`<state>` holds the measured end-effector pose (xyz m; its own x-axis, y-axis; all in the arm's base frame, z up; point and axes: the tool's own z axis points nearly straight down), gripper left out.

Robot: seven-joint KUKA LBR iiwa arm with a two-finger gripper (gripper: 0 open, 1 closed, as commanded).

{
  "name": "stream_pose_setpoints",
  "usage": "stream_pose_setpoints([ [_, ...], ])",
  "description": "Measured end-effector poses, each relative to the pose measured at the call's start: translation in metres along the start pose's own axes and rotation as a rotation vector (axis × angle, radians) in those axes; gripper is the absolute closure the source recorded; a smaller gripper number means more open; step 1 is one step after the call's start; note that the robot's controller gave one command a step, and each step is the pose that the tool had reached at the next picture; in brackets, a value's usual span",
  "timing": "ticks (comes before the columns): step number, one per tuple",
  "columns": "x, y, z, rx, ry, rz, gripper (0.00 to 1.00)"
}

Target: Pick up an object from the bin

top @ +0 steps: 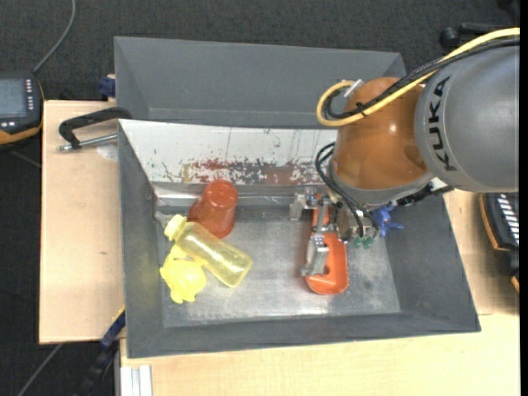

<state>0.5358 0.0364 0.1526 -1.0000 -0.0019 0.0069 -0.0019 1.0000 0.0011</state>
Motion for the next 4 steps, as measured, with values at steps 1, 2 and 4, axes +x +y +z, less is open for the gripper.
stream_pose_setpoints([
  [1, -0.002, 0.0, -0.005, -0.001, -0.009, 0.001, 0.0],
  [2, -0.007, -0.02, 0.016, -0.003, -0.013, -0.062, 0.0],
  [4, -0.055, -0.031, 0.079, -0.003, -0.022, -0.186, 1.0],
])
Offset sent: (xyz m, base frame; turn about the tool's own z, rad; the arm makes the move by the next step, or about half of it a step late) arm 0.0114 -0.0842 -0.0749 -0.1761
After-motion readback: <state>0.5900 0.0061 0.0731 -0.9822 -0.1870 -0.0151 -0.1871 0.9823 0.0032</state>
